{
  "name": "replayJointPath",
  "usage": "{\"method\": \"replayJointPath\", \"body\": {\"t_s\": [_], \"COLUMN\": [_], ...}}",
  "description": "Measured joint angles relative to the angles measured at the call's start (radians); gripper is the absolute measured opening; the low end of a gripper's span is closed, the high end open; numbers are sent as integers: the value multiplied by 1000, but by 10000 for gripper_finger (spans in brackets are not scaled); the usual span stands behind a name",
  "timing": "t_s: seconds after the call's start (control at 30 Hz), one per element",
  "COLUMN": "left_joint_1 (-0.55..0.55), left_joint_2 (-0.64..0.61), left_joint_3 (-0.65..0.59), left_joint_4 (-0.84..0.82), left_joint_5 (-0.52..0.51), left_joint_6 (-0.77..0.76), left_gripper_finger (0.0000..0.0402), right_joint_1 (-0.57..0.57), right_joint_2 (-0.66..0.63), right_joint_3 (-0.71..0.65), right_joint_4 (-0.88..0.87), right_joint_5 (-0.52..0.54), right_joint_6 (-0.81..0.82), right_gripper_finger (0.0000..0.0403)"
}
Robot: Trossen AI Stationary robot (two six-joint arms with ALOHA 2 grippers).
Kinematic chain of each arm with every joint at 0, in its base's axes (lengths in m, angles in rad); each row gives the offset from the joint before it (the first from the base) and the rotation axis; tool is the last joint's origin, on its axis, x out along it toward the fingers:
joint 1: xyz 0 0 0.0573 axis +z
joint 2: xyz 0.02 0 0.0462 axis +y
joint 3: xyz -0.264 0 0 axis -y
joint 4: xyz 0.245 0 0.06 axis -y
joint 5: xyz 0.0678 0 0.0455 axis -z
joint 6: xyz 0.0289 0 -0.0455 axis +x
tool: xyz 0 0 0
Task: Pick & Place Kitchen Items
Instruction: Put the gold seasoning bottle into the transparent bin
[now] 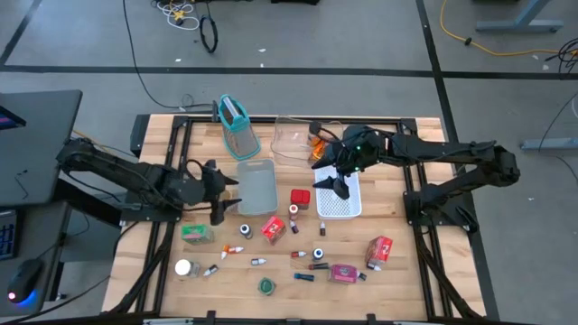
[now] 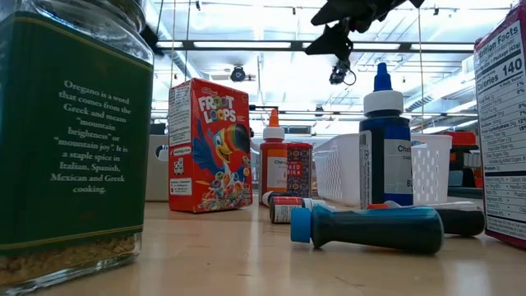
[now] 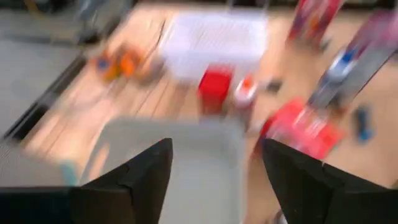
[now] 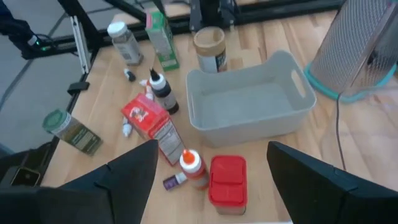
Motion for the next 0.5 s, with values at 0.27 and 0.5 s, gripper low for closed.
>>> {"method": "replayJointPath", "body": {"t_s": [0.27, 0.5], "left_joint_1": [0, 0], "left_joint_2": [0, 0], "left_joint_3": [-15, -124], "left_joint_4": [-276, -234], "left_joint_5": [24, 38], "left_joint_6": [-213, -279], "left_gripper_finger": [277, 277], "right_joint_1": [0, 0], "right_joint_2": [0, 1], "right_joint_3": [0, 0], "right_joint_4": [111, 186], "right_joint_5": [0, 0], "right_joint_6": [0, 0], "right_gripper_finger": [311, 311]}}
